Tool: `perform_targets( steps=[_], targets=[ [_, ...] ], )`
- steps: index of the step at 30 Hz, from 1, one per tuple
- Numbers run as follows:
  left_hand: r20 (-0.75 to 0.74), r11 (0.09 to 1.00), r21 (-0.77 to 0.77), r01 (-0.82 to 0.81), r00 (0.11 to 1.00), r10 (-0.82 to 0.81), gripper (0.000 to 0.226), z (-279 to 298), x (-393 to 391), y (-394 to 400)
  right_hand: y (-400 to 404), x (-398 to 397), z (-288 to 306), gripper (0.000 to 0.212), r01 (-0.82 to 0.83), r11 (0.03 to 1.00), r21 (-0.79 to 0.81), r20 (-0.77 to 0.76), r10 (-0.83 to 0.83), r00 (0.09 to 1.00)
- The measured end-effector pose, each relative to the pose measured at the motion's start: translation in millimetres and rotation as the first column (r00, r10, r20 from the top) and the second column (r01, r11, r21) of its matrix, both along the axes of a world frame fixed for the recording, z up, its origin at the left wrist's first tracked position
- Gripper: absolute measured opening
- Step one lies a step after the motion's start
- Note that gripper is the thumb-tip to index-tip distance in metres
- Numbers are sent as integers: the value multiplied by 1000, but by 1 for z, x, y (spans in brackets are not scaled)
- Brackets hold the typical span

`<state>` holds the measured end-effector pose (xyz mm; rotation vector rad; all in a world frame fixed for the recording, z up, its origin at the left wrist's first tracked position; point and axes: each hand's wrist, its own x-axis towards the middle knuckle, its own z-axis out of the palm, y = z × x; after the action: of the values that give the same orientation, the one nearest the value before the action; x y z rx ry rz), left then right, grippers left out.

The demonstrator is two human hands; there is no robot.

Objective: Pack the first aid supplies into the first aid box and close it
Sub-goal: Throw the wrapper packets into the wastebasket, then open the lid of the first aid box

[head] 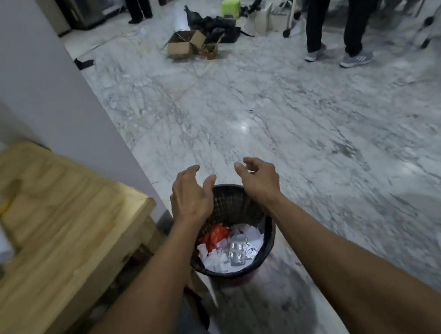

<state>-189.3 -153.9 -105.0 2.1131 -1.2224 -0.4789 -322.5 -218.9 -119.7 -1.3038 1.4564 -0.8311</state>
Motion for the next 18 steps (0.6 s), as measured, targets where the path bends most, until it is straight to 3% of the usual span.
perform_targets(
  steps=[8,18],
  targets=[
    [73,971,-237,13,997,4,52,89,-10,41,42,-8,97,42,22,989,-147,155,1,988],
    [153,891,-442,-103,970,188,48,167,23,149,123,33,179,37,-160,944,-289,282,243,928]
  ],
)
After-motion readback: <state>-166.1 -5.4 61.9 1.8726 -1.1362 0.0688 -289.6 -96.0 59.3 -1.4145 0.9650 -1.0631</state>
